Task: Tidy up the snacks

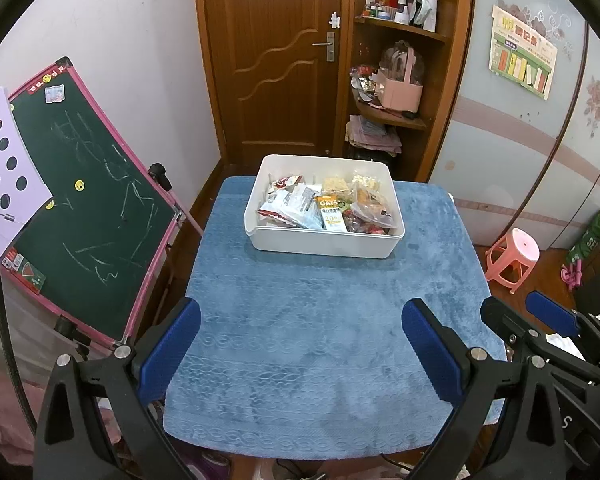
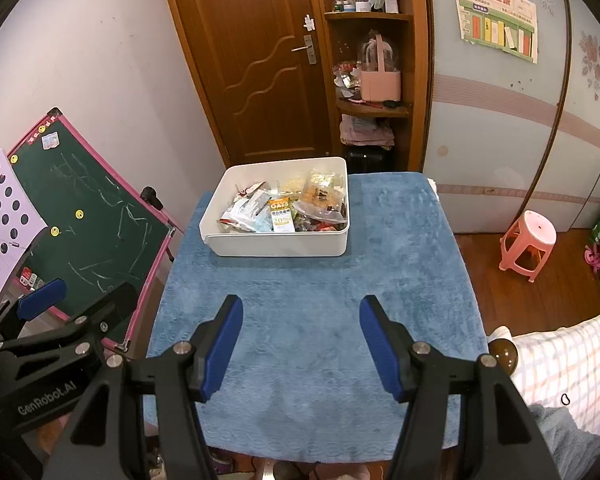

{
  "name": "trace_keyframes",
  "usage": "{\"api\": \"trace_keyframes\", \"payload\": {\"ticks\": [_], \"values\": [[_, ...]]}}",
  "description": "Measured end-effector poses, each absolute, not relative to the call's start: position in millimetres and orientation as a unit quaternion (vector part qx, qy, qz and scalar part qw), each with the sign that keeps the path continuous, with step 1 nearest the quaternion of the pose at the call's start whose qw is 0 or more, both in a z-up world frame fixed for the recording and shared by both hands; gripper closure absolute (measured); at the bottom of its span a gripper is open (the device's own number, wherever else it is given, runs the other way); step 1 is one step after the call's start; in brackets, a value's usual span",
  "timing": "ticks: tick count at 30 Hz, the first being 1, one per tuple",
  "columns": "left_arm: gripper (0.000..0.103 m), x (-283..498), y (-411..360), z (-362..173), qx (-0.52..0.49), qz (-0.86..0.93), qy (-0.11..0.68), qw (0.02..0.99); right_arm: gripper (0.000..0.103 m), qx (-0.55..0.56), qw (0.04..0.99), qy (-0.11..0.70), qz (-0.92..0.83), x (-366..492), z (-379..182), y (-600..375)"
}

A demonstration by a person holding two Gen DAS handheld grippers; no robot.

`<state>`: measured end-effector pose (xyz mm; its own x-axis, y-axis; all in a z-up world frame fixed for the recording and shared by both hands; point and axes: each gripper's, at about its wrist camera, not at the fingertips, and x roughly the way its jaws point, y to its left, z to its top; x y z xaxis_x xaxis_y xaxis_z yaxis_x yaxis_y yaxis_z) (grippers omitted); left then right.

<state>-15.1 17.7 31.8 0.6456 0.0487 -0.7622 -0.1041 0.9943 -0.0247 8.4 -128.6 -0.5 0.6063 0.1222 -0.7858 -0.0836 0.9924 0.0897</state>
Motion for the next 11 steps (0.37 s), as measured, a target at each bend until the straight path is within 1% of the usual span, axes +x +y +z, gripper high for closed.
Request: {"api": "trace_keyframes", "payload": {"ticks": [11], "values": [[0.003,-15.3,17.3,30.9,-0.033,0.042,0.42,0.906,0.042,0.021,0.896,0.44,0.058,9.9,-0.9,-129.5]]}}
